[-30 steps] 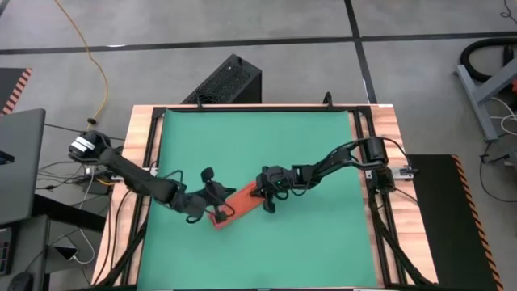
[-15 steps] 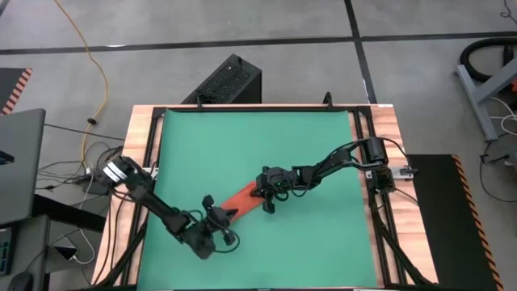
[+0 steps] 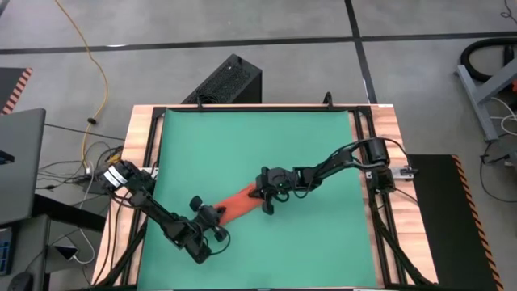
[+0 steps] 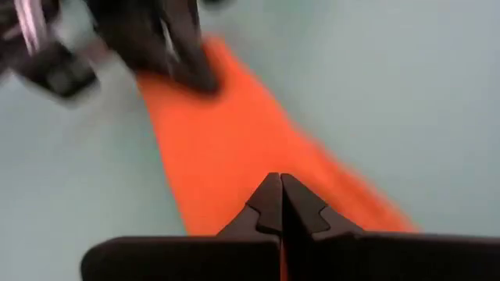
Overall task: Roll towel into tight, uniform cylinder
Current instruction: Roll the orange table napkin
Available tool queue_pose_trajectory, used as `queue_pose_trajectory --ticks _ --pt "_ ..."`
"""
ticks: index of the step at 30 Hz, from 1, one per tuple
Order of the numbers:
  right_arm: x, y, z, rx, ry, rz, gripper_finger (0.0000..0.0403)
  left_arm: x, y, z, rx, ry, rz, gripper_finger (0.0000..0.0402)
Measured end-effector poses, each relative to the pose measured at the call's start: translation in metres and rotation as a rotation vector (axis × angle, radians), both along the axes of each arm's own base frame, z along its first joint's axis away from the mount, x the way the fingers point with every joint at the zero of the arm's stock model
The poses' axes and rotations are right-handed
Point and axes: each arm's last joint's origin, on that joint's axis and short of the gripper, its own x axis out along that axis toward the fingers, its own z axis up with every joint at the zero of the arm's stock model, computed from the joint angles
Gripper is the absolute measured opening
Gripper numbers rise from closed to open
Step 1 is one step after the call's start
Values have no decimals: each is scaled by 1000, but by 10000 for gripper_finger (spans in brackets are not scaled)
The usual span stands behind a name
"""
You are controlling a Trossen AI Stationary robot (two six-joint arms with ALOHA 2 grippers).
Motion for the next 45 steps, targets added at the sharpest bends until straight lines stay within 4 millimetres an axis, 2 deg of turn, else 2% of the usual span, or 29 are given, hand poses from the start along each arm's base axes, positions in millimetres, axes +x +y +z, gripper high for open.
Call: queue_pose_trajectory --ticks 5,10,15,19,27,31,37,41,45 --pt "-2 -2 38 -67 -125 -35 15 -9 10 -4 78 165 -20 0" --pt "-5 2 54 -135 -179 1 15 -18 20 -6 214 303 -42 0" --pt "-1 9 34 -138 -144 26 15 -13 28 -8 273 405 -113 0" --pt "3 10 20 -131 -141 22 15 -10 37 -11 268 416 -155 0" --pt "2 5 10 -109 -78 0 15 15 50 -4 270 425 -348 0" --pt "1 8 9 -139 -62 -70 15 27 67 2 302 498 -449 0" --pt "0 13 10 -189 -60 -182 13 47 106 17 312 540 -601 0" --pt "-1 17 8 -196 -44 -246 12 54 132 25 283 508 -610 0" --pt "-6 23 17 -204 -53 -258 12 56 143 39 278 457 -569 0"
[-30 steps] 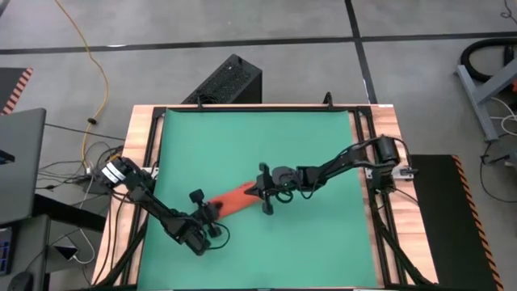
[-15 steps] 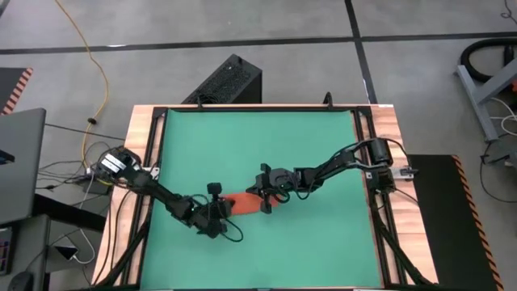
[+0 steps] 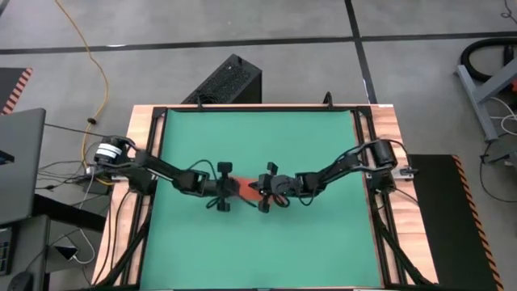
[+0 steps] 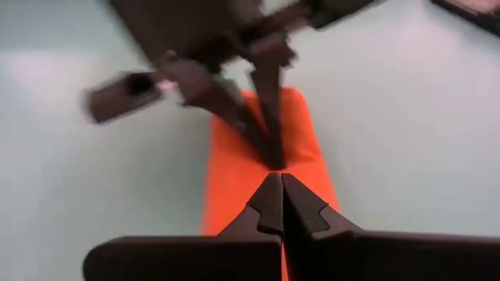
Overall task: Roll towel into tight, uniform cylinder
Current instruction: Roll the orange table napkin
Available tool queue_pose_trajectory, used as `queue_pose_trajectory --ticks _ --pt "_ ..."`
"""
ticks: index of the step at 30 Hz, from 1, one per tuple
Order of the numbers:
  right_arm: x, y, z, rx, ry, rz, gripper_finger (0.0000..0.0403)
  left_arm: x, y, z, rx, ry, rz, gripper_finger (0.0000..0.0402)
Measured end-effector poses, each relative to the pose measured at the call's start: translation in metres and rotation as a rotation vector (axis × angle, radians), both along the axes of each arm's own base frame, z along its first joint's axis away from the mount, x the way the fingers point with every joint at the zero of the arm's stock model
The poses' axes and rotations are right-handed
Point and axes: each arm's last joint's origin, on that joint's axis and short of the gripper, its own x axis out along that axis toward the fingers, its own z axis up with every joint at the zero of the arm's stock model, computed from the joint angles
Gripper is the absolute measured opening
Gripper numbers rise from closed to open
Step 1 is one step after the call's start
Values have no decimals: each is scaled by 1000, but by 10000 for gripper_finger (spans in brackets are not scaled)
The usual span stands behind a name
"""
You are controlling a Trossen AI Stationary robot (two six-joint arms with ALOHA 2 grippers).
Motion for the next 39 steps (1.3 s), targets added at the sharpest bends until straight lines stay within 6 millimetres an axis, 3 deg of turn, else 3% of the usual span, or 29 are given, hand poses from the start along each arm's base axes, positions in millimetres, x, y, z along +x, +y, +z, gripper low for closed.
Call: queue_pose_trajectory --ticks 4,8,15,20,28,34,39 --pt "-17 11 14 -8 -57 -1 12 -4 -1 23 -20 -84 5 0" --pt "-34 13 13 3 -149 -24 12 -8 -7 44 -56 -182 16 0" --pt "-38 12 -22 41 -230 -32 11 -19 -30 61 -105 -340 106 0" --pt "-28 13 -29 61 -246 -31 11 -38 -43 48 -170 -528 124 0" --pt "-27 6 -46 95 -189 -68 11 -70 -29 15 -227 -634 249 0" --pt "-29 4 -51 98 -147 -74 11 -80 -26 3 -269 -627 261 0" --pt "-29 3 -53 110 -133 -80 11 -80 -28 -1 -337 -654 131 0"
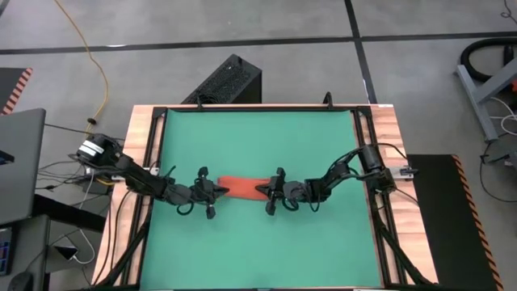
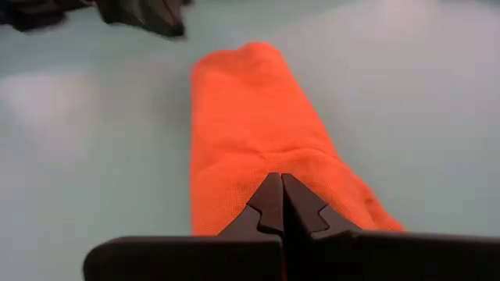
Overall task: Roll towel into tight, uniform cylinder
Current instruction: Roll the orange table napkin, then return to Home Position
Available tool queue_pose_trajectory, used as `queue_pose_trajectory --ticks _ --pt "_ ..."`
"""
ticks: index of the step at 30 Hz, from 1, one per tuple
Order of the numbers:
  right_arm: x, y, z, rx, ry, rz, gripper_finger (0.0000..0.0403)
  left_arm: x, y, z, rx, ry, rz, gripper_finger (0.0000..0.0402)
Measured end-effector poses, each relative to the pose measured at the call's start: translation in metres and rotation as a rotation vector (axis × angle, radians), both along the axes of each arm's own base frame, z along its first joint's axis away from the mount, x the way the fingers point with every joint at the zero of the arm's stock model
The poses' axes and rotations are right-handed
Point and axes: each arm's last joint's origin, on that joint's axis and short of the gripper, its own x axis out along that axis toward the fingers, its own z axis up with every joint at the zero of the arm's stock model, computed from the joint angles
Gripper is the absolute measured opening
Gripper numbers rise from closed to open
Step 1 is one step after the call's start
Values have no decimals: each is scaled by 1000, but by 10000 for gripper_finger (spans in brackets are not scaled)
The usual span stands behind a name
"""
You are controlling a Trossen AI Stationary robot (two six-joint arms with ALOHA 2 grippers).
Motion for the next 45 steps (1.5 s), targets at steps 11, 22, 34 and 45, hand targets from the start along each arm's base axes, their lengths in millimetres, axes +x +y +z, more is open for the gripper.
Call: queue_pose_trajectory --ticks 11,22,34,45 --pt "1 1 4 21 -38 23 11 1 19 -22 -81 17 -36 0" --pt "-8 5 93 -68 -244 229 11 -6 12 40 -77 -318 -286 0" --pt "-112 -6 219 -332 -205 292 11 -58 39 103 17 -231 -191 0" --pt "-196 -14 171 -253 -369 192 11 -101 54 81 18 -317 -11 0"
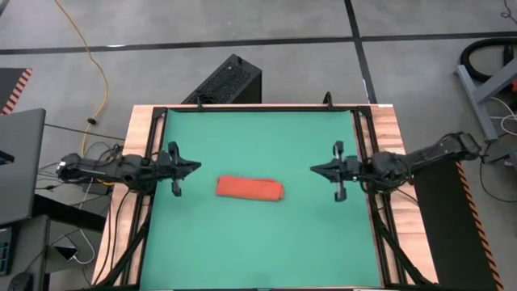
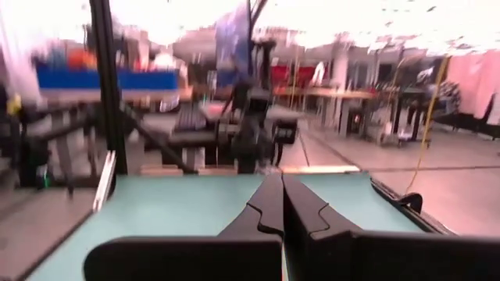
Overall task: Roll towel into tight, uniform cylinder
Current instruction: Return to Home Position
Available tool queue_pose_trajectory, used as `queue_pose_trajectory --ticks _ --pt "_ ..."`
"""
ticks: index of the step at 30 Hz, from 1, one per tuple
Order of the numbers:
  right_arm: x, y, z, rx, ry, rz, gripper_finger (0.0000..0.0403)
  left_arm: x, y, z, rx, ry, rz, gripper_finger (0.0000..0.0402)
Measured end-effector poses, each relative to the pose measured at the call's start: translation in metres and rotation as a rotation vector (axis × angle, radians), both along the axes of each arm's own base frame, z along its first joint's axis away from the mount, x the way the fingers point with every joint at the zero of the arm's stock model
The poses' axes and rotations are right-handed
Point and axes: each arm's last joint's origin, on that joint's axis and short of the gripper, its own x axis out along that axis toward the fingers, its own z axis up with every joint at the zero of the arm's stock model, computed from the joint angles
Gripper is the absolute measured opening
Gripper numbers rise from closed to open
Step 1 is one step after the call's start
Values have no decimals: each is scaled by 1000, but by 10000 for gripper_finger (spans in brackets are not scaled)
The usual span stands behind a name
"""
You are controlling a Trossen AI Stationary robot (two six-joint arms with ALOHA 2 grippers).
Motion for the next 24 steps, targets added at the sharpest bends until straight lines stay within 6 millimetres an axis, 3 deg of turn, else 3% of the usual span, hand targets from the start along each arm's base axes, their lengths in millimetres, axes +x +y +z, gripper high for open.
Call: queue_pose_trajectory --ticks 3,6,12,24 --pt "-15 -1 -34 64 -93 -12 11 2 1 -23 -38 -13 30 0" --pt "-28 -2 -62 103 -145 -26 11 2 0 -30 -73 17 30 0" --pt "-32 2 -75 70 -14 -134 11 2 -1 -30 -79 12 32 0" --pt "-32 2 -86 17 92 -149 11 2 1 -30 15 40 116 0"
